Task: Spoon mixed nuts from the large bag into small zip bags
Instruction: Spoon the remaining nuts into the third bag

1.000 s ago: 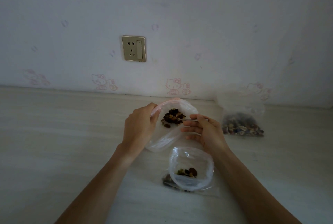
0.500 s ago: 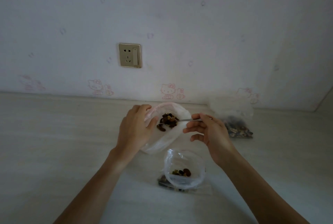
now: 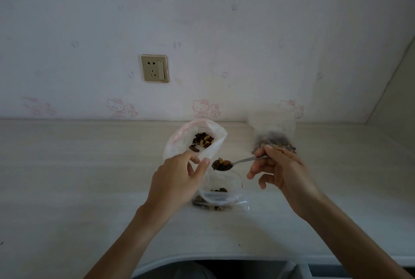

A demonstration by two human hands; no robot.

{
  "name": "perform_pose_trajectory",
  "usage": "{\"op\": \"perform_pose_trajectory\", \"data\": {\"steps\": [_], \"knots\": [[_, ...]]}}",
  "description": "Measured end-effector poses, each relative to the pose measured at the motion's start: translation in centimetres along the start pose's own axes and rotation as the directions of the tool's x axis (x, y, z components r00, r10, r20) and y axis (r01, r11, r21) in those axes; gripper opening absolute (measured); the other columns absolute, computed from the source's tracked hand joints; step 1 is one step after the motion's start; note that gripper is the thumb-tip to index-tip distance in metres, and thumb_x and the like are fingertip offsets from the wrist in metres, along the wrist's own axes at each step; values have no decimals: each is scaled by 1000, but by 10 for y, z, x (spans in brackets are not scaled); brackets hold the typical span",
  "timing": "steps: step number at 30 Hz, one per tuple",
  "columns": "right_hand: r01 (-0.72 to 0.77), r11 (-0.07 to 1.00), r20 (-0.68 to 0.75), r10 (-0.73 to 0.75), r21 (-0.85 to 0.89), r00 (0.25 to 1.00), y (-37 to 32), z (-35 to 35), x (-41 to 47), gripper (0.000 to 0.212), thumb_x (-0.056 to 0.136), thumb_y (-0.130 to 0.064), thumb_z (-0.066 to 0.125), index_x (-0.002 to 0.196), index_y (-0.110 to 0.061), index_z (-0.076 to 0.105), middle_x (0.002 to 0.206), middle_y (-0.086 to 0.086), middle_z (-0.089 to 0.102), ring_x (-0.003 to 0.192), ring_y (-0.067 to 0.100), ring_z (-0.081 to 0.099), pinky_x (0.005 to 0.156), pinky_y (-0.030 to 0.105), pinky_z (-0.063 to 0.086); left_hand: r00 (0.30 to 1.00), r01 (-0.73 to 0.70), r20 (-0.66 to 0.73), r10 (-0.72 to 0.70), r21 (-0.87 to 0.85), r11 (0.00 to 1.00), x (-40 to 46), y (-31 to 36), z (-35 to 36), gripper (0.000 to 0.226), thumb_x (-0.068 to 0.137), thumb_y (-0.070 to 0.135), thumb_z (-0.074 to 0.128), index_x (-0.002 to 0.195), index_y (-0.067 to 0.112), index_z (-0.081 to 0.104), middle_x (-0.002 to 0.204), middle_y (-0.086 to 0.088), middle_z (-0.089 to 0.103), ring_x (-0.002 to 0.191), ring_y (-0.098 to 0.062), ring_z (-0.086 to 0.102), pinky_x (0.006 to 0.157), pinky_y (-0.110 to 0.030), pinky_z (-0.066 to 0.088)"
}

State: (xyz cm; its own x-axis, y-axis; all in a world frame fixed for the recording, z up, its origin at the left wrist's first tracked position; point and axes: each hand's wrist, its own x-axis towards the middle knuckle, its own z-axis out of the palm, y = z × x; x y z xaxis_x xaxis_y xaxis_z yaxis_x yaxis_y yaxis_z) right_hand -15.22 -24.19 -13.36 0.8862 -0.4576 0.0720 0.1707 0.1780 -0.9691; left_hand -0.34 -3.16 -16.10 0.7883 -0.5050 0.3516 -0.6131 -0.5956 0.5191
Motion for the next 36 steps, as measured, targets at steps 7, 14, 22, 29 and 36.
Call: {"op": "perform_pose_trajectory", "data": {"steps": [7, 14, 22, 29, 36], "knots": [[106, 897, 69, -85, -429, 994, 6, -2, -26, 32, 109, -17, 42, 97, 0, 67, 77, 15, 74, 71, 32, 71, 51, 38, 50, 994, 48, 105, -44, -30, 998, -9, 1, 5, 14, 98, 47, 62, 92, 38, 70, 68, 21, 67, 66, 7, 63, 55, -17, 43], [545, 223, 500, -232, -808, 835, -13, -6, -45, 31, 110, -40, 34, 105, -31, 63, 84, -17, 67, 71, 4, 62, 62, 20, 46, 998, 24, 52, -18, -129, 991, -13, -3, -7, 8, 97, 41, 65, 94, 39, 73, 70, 19, 66, 74, 10, 62, 59, -21, 46], [561, 494, 471, -307, -664, 827, -20, -8, -39, 30, 109, -39, 40, 100, -27, 66, 88, -9, 71, 78, 16, 66, 63, 25, 52, 999, 10, 42, -4, -135, 991, -15, -5, -11, 8, 97, 41, 66, 94, 39, 73, 70, 19, 66, 74, 8, 63, 59, -22, 48], [181, 959, 41, -176, -219, 984, -1, -6, -9, 34, 108, -20, 43, 100, 4, 64, 80, 24, 71, 75, 39, 68, 52, 35, 50, 999, 19, 41, -14, -134, 991, -16, -9, -6, 18, 96, 53, 61, 94, 38, 70, 64, 16, 65, 67, 5, 64, 54, -18, 44], [77, 991, -19, -80, -109, 997, 3, 15, 28, 32, 109, -22, 45, 99, -1, 67, 83, 23, 73, 73, 34, 72, 51, 33, 52, 997, -7, -74, -9, -211, 977, 7, -15, -19, 10, 94, 41, 66, 85, 39, 70, 69, 23, 66, 68, 2, 64, 55, -11, 41]]}}
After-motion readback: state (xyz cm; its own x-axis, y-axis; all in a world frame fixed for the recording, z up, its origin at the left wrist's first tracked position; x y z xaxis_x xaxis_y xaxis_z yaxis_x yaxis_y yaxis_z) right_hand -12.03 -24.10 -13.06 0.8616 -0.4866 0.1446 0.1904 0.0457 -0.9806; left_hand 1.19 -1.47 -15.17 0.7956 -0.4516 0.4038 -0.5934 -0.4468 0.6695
